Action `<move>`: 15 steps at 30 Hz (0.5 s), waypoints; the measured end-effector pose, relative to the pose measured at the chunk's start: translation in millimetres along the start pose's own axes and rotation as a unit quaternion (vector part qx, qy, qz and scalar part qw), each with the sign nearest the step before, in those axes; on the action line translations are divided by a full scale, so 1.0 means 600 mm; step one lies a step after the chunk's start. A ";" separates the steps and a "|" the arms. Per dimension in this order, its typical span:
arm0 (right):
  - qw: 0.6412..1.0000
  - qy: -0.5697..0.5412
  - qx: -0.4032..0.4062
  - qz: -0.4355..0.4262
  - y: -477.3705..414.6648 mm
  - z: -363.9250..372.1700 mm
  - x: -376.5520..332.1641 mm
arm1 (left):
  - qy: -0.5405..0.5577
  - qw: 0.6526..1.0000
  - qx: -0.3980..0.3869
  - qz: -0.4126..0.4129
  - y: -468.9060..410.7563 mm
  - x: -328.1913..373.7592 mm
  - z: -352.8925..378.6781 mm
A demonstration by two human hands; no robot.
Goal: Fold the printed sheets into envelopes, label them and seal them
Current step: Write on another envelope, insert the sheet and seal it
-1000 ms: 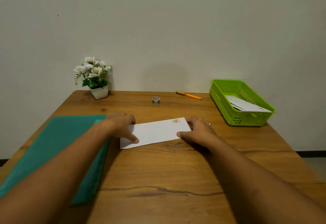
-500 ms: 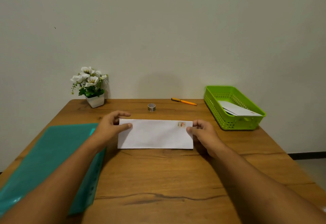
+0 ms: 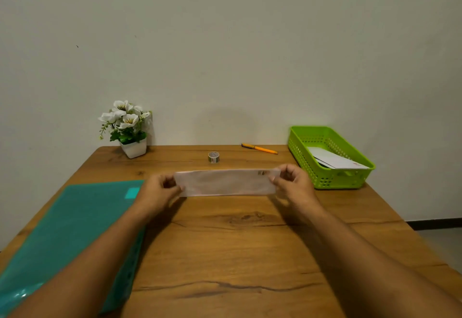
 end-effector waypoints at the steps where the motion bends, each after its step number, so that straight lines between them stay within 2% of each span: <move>1: 0.999 0.028 -0.014 0.021 0.017 0.002 0.020 | -0.044 0.999 -0.001 -0.010 0.003 -0.010 0.011; 3: 0.998 0.057 -0.022 0.033 0.032 0.000 0.046 | -0.058 0.998 0.023 -0.006 0.009 -0.005 0.015; 7: 0.999 0.039 0.001 0.020 0.018 -0.009 0.033 | -0.025 0.999 0.041 0.007 0.010 0.015 0.009; 11: 0.991 0.125 -0.044 0.031 0.027 -0.007 0.049 | -0.100 0.994 0.025 -0.021 0.006 0.000 0.024; 13: 0.990 0.132 -0.051 0.030 0.028 -0.008 0.052 | -0.086 0.996 0.022 -0.028 0.004 -0.004 0.027; 15: 0.995 0.089 -0.042 0.033 0.020 -0.014 0.043 | -0.025 0.999 0.017 -0.034 0.003 0.001 0.022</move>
Point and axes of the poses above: each hand's wrist, its own y-axis away from the middle knuckle, its own z-axis out of the palm, x = y × z, the point moved 5 cm from there along -y, towards the middle knuckle, and after that the axes turned 14 degrees about -z, right-handed, at the moved point
